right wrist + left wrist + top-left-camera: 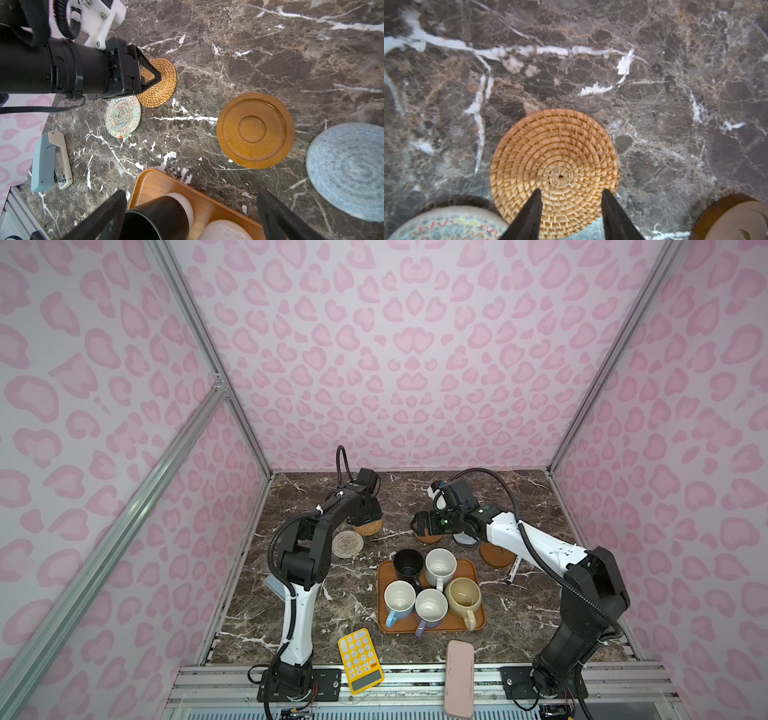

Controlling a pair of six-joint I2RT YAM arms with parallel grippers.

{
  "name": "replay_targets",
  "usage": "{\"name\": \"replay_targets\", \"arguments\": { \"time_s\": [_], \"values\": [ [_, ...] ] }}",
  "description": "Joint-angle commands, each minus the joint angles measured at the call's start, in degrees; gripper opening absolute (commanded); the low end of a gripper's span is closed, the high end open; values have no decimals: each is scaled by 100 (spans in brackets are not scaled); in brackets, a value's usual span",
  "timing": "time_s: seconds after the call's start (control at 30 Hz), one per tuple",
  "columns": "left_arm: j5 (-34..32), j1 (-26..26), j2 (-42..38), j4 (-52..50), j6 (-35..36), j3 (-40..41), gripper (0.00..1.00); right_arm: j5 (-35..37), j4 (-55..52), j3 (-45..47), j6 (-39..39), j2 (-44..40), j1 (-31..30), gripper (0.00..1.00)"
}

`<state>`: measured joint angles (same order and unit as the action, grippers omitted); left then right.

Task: Place cups on coasters
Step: Move the coaster to the center of the table.

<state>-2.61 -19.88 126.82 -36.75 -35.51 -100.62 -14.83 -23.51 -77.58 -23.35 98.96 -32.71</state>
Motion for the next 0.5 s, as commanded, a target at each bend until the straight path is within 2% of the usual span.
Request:
{"name": "replay_targets", "arguments": {
  "time_s": [0.0, 0.47],
  "values": [
    [78, -59, 105, -91, 17, -85, 48, -42, 58, 59, -64, 36, 1, 99],
    [394, -469, -58, 209, -239, 643, 45, -88, 68, 76, -129, 28, 0, 98]
  ]
}}
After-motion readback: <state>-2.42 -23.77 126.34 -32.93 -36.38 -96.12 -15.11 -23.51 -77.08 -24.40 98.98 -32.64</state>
